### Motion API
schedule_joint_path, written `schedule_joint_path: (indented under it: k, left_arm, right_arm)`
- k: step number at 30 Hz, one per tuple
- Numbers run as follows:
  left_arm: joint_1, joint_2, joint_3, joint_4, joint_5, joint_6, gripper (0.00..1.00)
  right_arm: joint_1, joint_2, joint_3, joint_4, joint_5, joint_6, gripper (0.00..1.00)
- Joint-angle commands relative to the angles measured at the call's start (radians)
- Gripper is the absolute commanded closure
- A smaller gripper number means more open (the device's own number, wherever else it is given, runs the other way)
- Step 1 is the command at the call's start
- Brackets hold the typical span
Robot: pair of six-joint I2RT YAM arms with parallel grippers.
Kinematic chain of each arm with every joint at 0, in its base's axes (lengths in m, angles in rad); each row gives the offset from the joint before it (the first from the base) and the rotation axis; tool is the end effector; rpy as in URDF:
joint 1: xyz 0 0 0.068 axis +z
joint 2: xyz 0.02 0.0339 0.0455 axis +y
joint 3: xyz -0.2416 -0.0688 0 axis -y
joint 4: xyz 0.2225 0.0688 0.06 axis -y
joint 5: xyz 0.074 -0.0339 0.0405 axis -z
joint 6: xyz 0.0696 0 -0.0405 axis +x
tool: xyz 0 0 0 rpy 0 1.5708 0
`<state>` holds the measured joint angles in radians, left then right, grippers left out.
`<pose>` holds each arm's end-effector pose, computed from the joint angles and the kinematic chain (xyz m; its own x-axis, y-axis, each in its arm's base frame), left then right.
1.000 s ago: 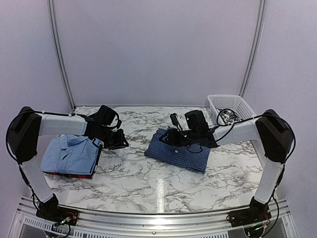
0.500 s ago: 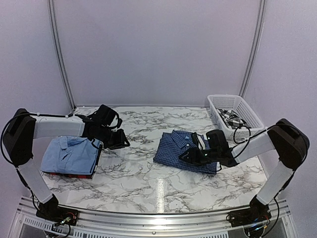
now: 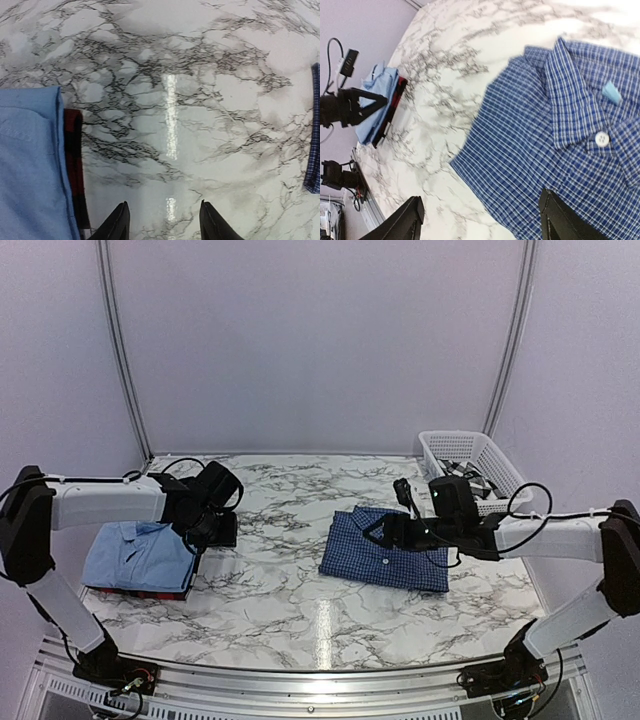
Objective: Fold and stack the long sleeve shirts
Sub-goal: Move the square-folded shirt to the center of the board.
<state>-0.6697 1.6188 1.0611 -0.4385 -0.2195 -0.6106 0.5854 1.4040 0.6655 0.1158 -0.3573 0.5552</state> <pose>0.2676 -0.1925 0.1688 -0.8334 -0.0539 -0.5501 0.0430 0.9859 -0.1619 0.2348 0.1849 0.1651 -0.8108 0.0550 -0.5828 -0.3849 0.7000 0.6015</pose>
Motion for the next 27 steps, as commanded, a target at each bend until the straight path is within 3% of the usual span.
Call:
schedule_joint_path:
  k: [1, 4, 10, 22, 27]
  left_arm:
    - [-0.009, 0.051, 0.047, -0.147, -0.224, -0.023, 0.53]
    - [-0.013, 0.120, 0.095, -0.176, -0.278, -0.023, 0.53]
    - [-0.013, 0.254, 0.185, -0.265, -0.415, -0.043, 0.57]
    - [-0.009, 0.381, 0.238, -0.311, -0.496, -0.041, 0.56]
    - [0.003, 0.426, 0.242, -0.317, -0.522, -0.048, 0.68]
  right_arm:
    - [0.020, -0.067, 0.116, -0.145, 0.109, -0.058, 0.19]
    - [0.020, -0.096, 0.154, -0.199, 0.159, -0.078, 0.07]
    - [0.020, -0.146, 0.133, -0.196, 0.175, -0.066, 0.06]
    - [0.020, -0.171, 0.059, -0.165, 0.195, -0.024, 0.06]
    - [0.019, -0.188, 0.028, -0.131, 0.199, -0.005, 0.06]
